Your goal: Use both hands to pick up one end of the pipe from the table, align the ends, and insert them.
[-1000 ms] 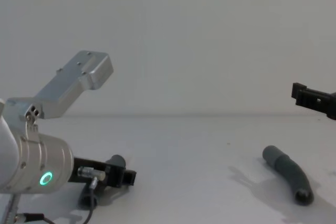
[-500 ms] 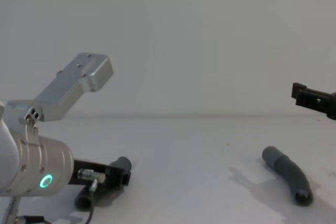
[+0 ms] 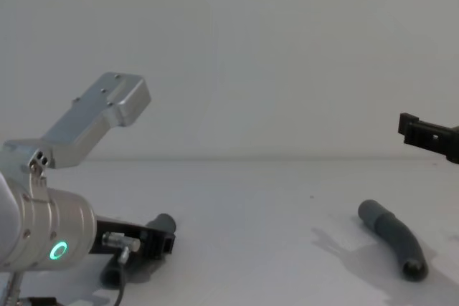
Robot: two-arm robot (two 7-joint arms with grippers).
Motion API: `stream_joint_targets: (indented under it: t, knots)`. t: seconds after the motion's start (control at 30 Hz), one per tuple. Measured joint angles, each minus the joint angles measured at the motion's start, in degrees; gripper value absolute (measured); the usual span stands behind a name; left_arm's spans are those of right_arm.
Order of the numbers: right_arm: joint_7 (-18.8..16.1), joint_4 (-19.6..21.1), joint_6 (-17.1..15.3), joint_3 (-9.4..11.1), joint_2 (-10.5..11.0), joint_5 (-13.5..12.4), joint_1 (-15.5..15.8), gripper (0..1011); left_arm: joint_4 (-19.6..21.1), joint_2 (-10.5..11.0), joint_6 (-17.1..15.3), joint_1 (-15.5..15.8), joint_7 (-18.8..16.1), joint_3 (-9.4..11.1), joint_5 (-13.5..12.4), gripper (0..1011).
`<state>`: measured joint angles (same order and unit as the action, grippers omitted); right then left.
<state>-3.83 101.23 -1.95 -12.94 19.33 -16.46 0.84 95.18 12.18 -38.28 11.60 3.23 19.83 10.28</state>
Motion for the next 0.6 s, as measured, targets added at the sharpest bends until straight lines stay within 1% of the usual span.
stream_joint_targets:
  t: [0.3, 0.47, 0.6]
  knots:
    - [0.0, 0.0, 0.0, 0.0, 0.0, 0.0, 0.0, 1002, 0.0, 0.2, 1.7, 0.3, 0.8, -0.2, -0.4, 343]
    - [0.0, 0.0, 0.0, 0.0, 0.0, 0.0, 0.0, 1002, -0.2, 0.7, 3.5, 1.3, 2.0, -0.2, -0.6, 343]
    - [0.0, 0.0, 0.0, 0.0, 0.0, 0.0, 0.0, 1002, -0.4, 1.5, 5.2, 2.7, 3.9, -0.1, -0.8, 343]
